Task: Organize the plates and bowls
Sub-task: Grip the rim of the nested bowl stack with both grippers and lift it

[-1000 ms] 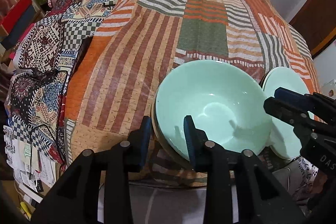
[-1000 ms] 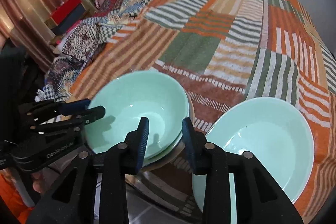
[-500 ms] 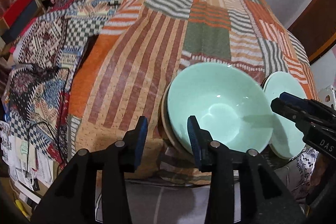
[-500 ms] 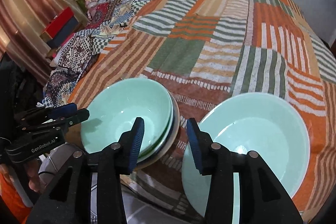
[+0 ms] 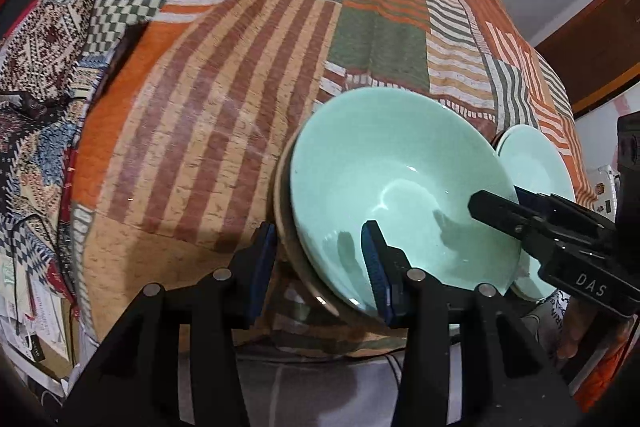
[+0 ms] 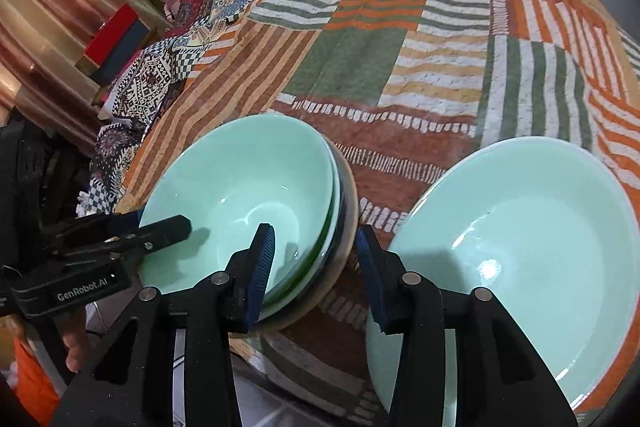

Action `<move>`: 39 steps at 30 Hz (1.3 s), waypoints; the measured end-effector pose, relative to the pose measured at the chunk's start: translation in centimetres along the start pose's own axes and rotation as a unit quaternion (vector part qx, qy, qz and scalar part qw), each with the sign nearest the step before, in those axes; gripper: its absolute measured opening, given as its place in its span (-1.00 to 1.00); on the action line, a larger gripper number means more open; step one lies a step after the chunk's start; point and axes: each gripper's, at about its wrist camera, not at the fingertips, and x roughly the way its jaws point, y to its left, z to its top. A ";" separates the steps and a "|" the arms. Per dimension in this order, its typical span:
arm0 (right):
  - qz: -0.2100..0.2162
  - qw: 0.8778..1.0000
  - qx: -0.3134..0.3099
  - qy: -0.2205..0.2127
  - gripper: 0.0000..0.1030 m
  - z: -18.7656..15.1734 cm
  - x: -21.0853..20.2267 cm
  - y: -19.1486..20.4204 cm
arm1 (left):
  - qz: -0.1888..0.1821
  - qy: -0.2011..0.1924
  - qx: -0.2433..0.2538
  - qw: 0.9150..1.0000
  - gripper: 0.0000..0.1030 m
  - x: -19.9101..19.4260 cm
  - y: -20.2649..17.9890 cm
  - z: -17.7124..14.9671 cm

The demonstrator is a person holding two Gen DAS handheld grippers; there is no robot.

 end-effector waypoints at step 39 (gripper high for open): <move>0.001 0.999 0.047 -0.010 -0.21 -0.4 -2.5 0.1 | 0.027 -0.042 0.010 0.999 -0.26 -2.9 -2.8 -0.4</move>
